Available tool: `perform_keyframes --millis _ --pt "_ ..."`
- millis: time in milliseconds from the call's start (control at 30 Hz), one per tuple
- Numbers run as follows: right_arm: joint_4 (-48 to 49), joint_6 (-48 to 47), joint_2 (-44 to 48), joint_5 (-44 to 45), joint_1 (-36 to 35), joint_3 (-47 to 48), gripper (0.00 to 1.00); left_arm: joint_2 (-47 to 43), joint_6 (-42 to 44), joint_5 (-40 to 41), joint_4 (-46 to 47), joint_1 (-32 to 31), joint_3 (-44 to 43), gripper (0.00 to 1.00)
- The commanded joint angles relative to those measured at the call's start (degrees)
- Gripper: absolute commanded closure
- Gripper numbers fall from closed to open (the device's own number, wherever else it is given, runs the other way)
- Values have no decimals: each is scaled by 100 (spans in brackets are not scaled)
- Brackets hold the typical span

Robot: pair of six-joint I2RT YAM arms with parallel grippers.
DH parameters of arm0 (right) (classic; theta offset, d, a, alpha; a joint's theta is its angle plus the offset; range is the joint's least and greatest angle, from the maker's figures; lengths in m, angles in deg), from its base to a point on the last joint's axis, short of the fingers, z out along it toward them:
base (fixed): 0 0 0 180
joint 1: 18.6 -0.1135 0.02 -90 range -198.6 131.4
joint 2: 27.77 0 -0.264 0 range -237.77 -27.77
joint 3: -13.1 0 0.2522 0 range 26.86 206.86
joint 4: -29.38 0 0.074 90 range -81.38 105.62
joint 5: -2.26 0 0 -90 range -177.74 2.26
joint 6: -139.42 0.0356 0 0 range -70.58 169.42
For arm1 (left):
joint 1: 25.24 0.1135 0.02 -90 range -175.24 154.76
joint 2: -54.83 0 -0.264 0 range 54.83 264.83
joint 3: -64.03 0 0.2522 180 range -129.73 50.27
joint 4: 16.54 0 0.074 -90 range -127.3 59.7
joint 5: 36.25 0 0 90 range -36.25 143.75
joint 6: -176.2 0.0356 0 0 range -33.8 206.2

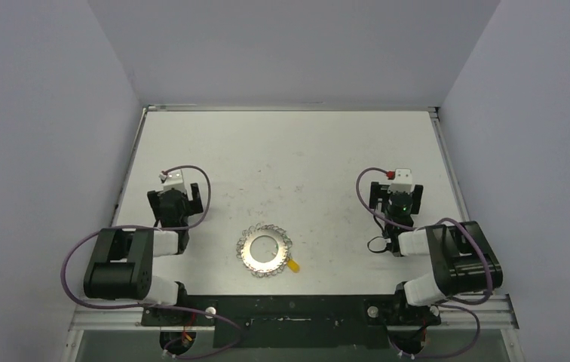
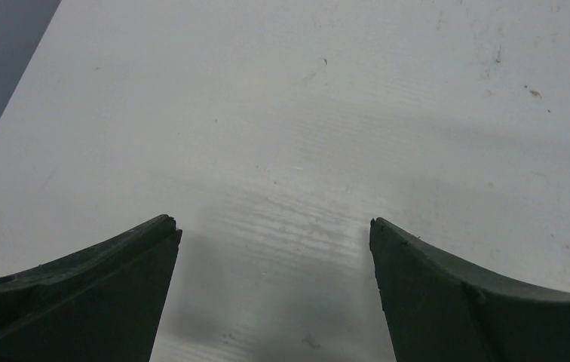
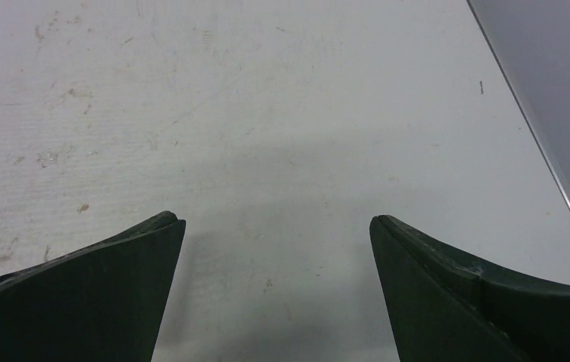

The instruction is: Put the keys on the keyring

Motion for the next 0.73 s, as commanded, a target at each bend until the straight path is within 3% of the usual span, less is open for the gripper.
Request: perform_keyframes --millis 0,33,100,167,233,300,700 --pt "2045 302 -1100 -378 221 125 0 1113 310 -918 2378 315 -156 4" --pt "2335 300 -1310 -445 244 108 0 1486 554 -909 2931 446 -101 4" --pt "1406 275 -1052 -379 245 343 0 1111 296 -1127 1976 467 -266 4" --pt "1257 263 -1203 -436 230 594 0 1399 340 -681 2238 439 -387 3" --pt "436 257 -1239 -405 227 1016 0 1211 190 -671 1696 416 -491 3" --pt "484 265 -1203 -402 241 956 0 1374 342 -618 2107 387 -419 3" --pt "473 260 -1237 -468 251 992 0 1332 291 -847 1853 447 -510 3"
